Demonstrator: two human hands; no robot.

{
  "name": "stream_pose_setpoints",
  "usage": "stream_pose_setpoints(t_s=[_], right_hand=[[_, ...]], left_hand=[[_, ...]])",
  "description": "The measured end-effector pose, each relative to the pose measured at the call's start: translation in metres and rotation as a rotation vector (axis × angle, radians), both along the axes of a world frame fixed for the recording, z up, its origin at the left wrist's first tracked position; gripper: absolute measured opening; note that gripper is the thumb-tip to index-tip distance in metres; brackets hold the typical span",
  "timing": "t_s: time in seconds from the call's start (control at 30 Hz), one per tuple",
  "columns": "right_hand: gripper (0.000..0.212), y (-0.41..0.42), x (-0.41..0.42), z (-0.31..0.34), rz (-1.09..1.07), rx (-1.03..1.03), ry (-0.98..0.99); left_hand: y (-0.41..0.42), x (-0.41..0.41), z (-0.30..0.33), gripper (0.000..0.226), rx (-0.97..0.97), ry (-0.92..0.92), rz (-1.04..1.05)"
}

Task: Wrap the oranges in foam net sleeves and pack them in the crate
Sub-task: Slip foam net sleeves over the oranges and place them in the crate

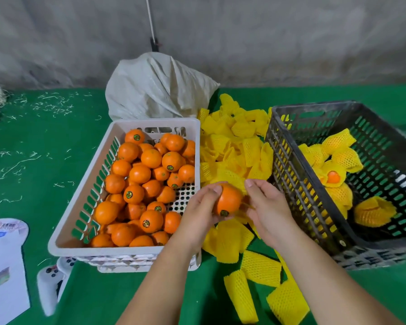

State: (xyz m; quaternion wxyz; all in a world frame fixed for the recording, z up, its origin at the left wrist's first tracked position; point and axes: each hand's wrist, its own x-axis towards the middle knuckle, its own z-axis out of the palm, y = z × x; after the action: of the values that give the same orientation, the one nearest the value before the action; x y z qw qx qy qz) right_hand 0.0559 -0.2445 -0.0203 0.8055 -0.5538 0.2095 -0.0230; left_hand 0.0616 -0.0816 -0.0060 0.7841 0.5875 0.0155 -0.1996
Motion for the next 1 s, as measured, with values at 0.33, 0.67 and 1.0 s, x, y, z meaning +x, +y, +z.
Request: stream_pose_setpoints(t_s=[0.33,0.67,1.0], right_hand=[[0.022,0.006,-0.012,0.005,0.117,-0.543,-0.129],[0.019,-0.001,-0.015,0.012,0.047,-0.897,-0.28],[0.009,0.006,-0.014,0.015,-0.002,-0.804,-0.206]], left_hand=[[0.016,-0.008,-0.002,0.045,-0.034,-0.039,-0.211],[0.007,-0.01,-0.011,0.061,-0.046,-0.105,-0.066],[0.012,-0.001,-0.024,0.098,-0.064,-0.102,-0.171]])
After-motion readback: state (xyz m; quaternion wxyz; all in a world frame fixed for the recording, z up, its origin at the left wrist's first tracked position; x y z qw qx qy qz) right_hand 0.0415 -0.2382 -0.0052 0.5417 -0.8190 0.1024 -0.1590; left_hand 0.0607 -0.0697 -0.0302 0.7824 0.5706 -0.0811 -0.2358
